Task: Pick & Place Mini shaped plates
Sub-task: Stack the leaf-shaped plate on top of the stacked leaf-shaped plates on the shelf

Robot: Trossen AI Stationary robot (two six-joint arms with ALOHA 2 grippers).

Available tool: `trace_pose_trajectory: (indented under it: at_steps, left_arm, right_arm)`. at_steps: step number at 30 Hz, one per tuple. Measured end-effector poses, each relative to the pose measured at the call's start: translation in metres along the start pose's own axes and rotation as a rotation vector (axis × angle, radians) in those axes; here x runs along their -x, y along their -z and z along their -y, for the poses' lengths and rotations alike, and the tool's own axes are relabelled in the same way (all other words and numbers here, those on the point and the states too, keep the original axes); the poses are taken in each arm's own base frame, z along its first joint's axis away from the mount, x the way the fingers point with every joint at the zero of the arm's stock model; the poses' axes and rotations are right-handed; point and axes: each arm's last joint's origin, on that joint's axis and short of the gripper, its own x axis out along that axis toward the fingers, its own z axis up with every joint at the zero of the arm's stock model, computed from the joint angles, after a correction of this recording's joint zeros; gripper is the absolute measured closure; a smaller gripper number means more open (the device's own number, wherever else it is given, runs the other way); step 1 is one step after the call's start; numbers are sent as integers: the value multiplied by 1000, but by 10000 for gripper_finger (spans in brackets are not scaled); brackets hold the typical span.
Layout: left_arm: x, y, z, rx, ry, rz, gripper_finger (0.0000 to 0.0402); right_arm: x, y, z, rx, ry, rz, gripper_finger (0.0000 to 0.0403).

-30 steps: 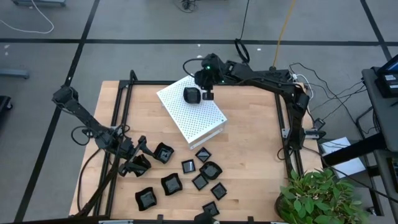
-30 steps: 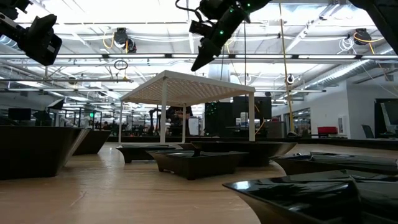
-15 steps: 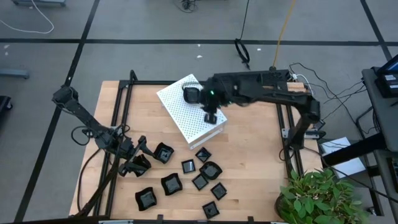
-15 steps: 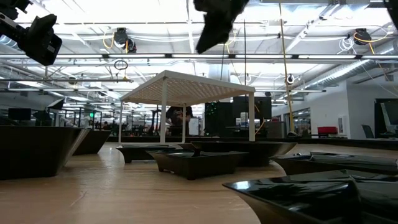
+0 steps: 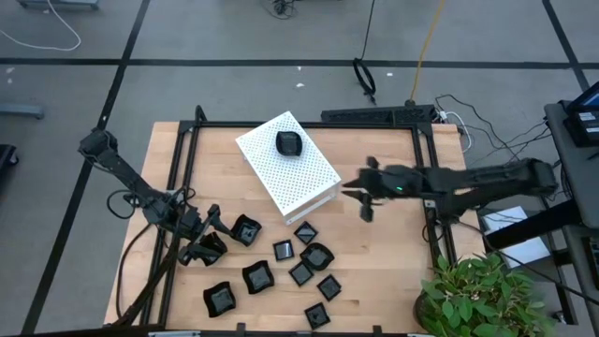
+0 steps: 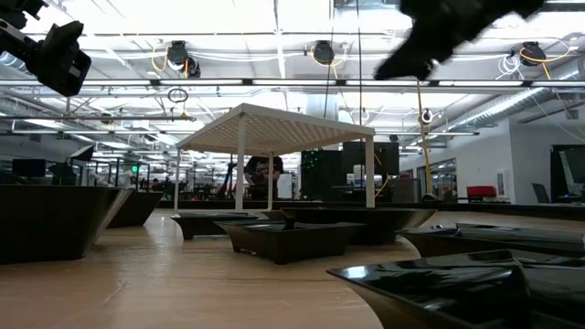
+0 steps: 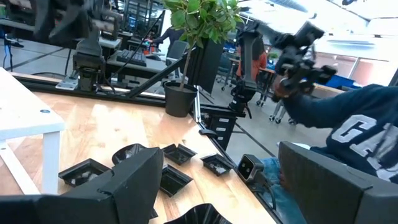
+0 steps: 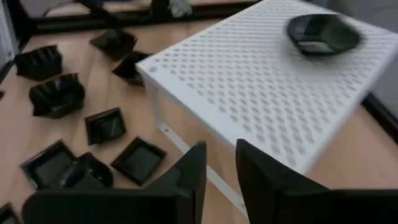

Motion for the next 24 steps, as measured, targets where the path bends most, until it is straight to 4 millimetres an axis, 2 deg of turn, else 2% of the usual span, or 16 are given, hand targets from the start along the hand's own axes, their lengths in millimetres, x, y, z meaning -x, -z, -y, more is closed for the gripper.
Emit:
trace_pose_trajectory:
  at_steps: [6,12,15,19,24]
  left_arm:
    - [0,0,0,0,0,1,78]
    - [0,0,0,0,0,0,78]
    - [0,0,0,0,0,0,78]
    - [0,0,0,1,1,2,78]
    - [0,0,0,0,0,1,78]
  right_arm:
    - [17,77,8,2,28,118,330]
    - [20,131,14,46,10,294,330]
    - [25,124,14,92,17,425,330]
    - [24,125,14,161,29,408,330]
    - [27,120,14,198,42,467,330]
